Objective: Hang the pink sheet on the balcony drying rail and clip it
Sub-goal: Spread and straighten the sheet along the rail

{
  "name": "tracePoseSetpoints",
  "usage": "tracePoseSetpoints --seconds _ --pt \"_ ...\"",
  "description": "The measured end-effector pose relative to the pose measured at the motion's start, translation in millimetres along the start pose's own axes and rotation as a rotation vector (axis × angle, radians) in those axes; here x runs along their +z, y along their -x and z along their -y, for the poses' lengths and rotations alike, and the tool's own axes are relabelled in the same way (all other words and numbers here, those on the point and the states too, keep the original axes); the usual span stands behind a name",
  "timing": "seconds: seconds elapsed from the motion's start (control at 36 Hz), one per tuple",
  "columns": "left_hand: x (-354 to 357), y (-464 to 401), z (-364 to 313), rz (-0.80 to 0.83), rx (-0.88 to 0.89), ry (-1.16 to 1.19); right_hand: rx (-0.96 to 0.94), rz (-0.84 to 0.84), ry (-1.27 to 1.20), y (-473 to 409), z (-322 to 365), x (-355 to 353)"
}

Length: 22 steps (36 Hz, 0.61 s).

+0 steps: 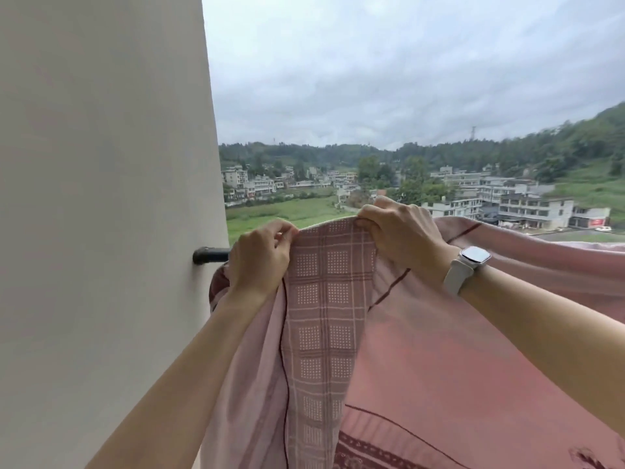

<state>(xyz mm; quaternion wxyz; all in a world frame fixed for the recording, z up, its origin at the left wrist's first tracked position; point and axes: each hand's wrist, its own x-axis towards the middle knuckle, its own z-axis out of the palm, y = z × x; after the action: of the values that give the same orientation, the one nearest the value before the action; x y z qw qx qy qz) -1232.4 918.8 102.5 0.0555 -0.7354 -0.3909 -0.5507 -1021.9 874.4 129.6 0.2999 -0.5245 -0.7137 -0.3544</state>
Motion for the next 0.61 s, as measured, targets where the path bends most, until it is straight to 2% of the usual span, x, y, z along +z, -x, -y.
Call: tracePoseSetpoints --seconds 0.08,0.17,0.25,0.33,0.42,0.53,0.61 --pt "-3.1 7.8 -11.9 -0.098 -0.053 -0.014 0.058 0.017 0.066 -13.9 -7.7 1.9" --pt "0.5 42.1 -18.0 -0.028 -0.154 -0.059 0.138 0.037 0.102 -25.1 -12.7 4.3" --pt "9.3 72.2 -15.4 0.002 -0.282 0.015 0.208 0.093 0.050 -24.4 -12.9 11.5" --pt "14.0 85.1 -10.3 -0.008 -0.293 0.061 0.198 0.135 -0.033 -15.0 -10.2 19.7" --pt "8.6 88.6 -9.6 -0.037 -0.240 0.072 0.162 0.011 -0.130 -5.9 -5.7 17.8" --pt "-2.7 88.3 -9.6 -0.114 -0.215 0.054 -0.040 -0.248 -0.137 19.6 10.5 5.7" --pt "-5.3 92.6 -15.0 -0.215 -0.160 -0.065 -0.151 -0.268 -0.025 45.5 16.4 5.8"
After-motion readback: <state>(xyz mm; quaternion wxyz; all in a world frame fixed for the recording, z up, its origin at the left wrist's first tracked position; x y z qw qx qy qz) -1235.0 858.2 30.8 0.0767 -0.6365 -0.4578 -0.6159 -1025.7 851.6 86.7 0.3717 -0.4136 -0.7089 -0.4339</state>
